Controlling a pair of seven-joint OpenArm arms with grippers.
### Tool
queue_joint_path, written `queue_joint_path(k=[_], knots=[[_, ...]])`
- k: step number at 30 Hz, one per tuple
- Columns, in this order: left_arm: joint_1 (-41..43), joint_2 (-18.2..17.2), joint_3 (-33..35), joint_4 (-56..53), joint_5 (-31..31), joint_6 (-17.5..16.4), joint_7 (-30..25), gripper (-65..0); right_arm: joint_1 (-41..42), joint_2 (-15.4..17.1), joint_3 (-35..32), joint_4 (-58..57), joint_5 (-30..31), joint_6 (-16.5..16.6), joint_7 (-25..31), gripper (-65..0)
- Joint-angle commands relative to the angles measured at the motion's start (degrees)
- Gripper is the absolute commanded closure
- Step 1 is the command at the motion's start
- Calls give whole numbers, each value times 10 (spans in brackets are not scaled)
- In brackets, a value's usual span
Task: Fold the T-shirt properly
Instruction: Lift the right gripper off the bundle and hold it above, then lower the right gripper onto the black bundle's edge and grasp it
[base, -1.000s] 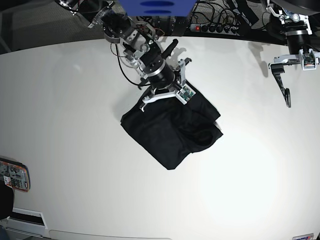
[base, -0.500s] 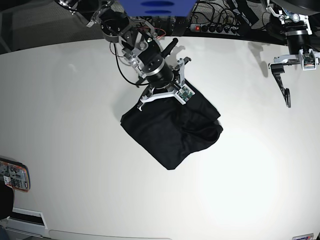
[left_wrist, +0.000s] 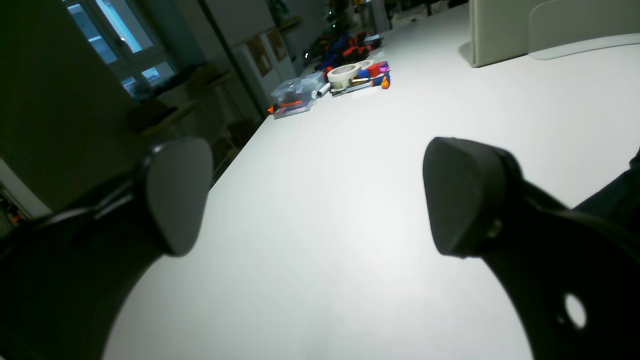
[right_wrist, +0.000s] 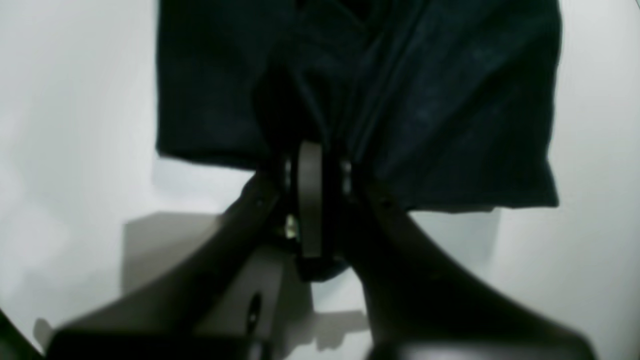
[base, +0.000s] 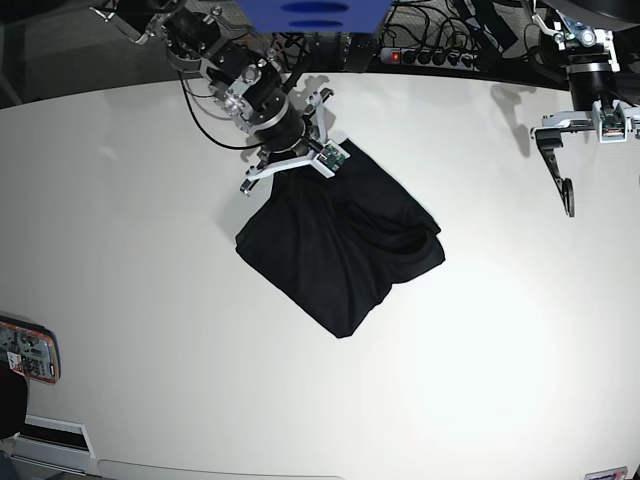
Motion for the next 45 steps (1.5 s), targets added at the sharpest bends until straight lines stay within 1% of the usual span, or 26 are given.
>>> queue_joint_path(k=[1,4,8,12,14,17,19,21,23,25,28,30,31,33,36,40,41,42,43,45], knots=[[3,-4,3,9,-9,3,-15,-647,5,-2,1,10,-6,-5,11,0],[4,-4,3,9,-9,3,-15,-647,5,-2,-18,11,-6,-5,11,0],[4,-4,3,9,-9,3,-15,-647,5,-1,-54,11,-6,-5,11,-157],[4,-4,3,9,-9,3,-15,-647,5,0,-66,12,-6,-5,10,-296],[4,-4,3,9,-9,3,-15,-647,5,0,-66,13,-6,-5,10,-341],[4,-4,3,9,-9,3,-15,-647,5,0,-63,27,-6,-5,10,-385],[4,-4,3,9,-9,3,-15,-647,6,-1,-55,42,-5,-5,10,-390],[4,-4,5,9,-9,3,-15,-647,8,-3,-30,48,-5,-5,9,-390],[4,-4,10,9,-9,3,-15,-647,11,-21,-3,51,-5,-5,10,-390],[6,-4,29,9,-9,3,-14,-647,14,-40,21,51,-5,-3,10,-390],[8,-4,54,12,5,3,-8,-647,34,-52,39,51,-5,-3,10,-390],[14,-4,63,12,23,3,10,-647,49,-58,47,54,-5,-3,11,-390],[16,-4,73,12,32,3,22,-647,56,-68,52,55,-5,-3,11,-390],[16,-4,91,13,35,3,34,-647,70,-83,73,55,-5,-3,11,-390],[17,-4,100,17,35,3,32,-647,89,-100,93,54,-4,-3,11,-390],[15,-4,108,25,34,4,33,-647,129,-102,96,52,-1,-3,7,-388],[15,-4,108,25,34,4,32,-647,136,-102,98,52,-1,-2,7,-379],[14,-4,109,25,33,4,32,-647,142,-102,98,52,-1,-2,7,-353],[14,-4,110,25,33,4,32,-647,148,-102,98,51,-1,-2,7,-317],[14,-4,110,25,33,4,32,-647,156,-102,99,51,-1,-2,7,-212]])
